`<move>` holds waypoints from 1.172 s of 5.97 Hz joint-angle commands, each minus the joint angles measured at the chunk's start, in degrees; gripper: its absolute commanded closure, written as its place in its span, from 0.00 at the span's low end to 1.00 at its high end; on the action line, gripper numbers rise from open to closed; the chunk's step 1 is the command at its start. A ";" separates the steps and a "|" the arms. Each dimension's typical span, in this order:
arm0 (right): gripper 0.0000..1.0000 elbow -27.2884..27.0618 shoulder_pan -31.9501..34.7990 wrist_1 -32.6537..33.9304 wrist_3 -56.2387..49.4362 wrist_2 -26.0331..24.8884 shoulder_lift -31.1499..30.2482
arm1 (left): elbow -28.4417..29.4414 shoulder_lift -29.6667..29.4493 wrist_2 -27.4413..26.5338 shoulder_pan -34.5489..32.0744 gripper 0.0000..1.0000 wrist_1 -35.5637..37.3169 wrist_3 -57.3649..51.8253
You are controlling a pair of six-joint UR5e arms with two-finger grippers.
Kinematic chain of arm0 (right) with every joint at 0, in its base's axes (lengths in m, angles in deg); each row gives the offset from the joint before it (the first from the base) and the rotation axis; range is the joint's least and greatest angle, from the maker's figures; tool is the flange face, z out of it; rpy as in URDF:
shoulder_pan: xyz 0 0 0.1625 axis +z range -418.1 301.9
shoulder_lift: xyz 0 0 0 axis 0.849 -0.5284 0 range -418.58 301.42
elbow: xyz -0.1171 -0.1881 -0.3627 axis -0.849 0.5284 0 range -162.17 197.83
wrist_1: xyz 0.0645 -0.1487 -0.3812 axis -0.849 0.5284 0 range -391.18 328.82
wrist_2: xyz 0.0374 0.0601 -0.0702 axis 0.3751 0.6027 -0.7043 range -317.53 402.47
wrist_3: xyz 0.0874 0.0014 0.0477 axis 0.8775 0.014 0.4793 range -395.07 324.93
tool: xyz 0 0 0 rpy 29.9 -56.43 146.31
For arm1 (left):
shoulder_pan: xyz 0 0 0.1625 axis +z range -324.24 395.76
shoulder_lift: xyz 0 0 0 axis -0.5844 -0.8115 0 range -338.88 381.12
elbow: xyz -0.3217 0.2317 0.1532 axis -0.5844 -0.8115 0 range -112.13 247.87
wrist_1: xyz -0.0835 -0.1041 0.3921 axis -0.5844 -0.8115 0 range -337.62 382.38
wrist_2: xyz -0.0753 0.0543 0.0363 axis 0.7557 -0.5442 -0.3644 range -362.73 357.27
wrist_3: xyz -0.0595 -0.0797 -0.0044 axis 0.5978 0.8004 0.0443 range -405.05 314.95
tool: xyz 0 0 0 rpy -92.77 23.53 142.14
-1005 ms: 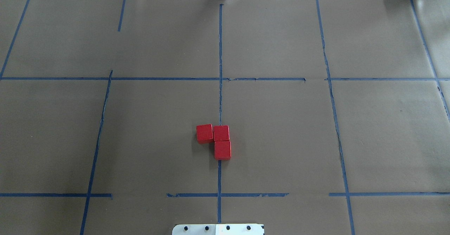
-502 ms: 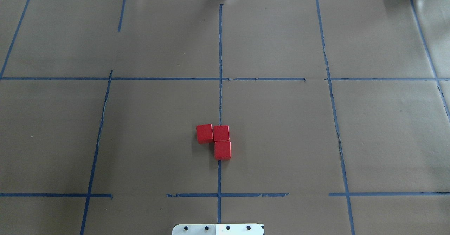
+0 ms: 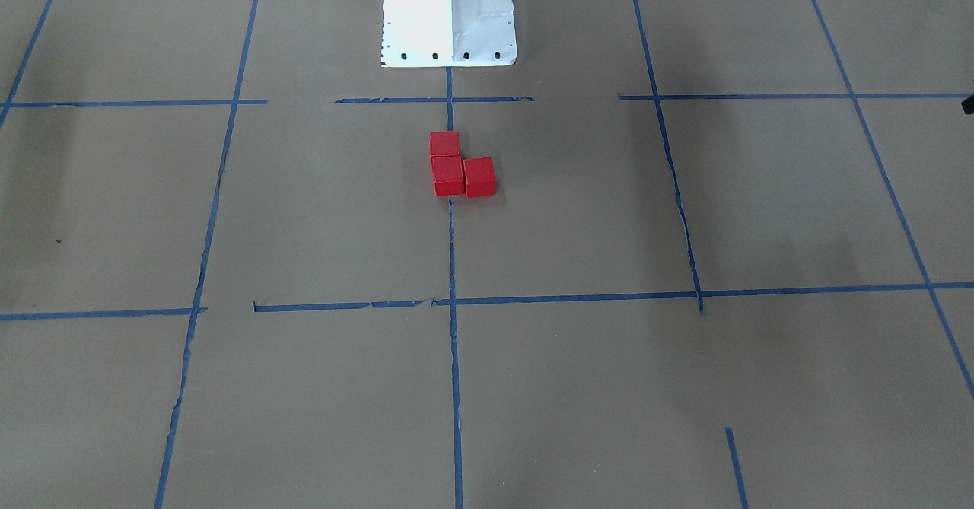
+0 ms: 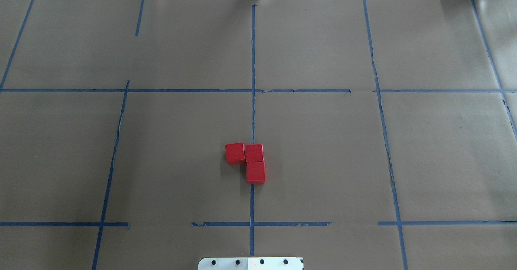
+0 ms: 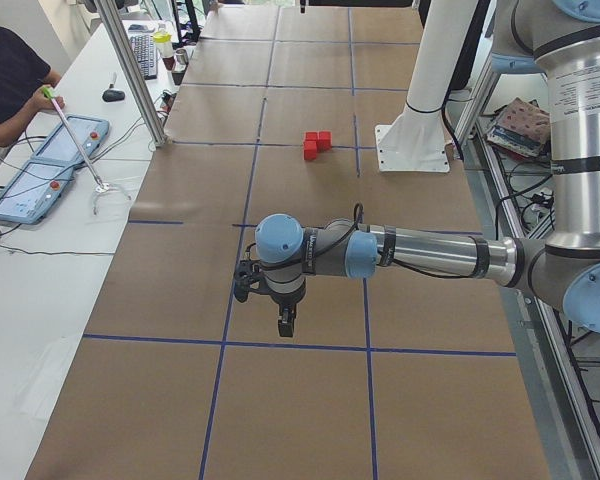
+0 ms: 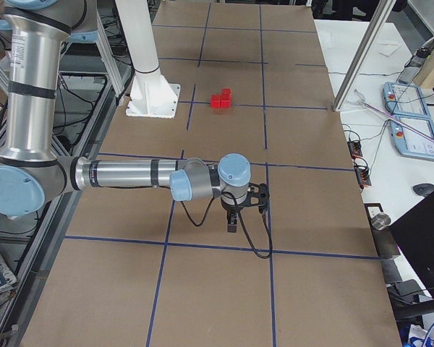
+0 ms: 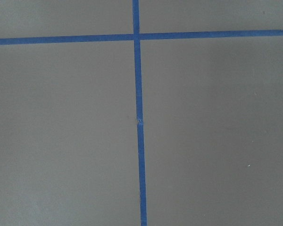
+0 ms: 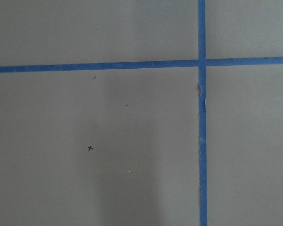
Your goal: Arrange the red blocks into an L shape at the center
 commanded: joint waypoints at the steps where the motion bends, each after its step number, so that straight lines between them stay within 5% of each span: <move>1: 0.00 0.30 -0.78 0.09 -0.12 0.23 -0.07 | 0.55 0.14 0.02 0.08 0.00 0.12 -0.08; 7: 0.00 -0.31 2.10 5.78 -5.71 1.73 0.37 | 0.90 1.37 -2.43 0.43 0.00 0.12 -0.08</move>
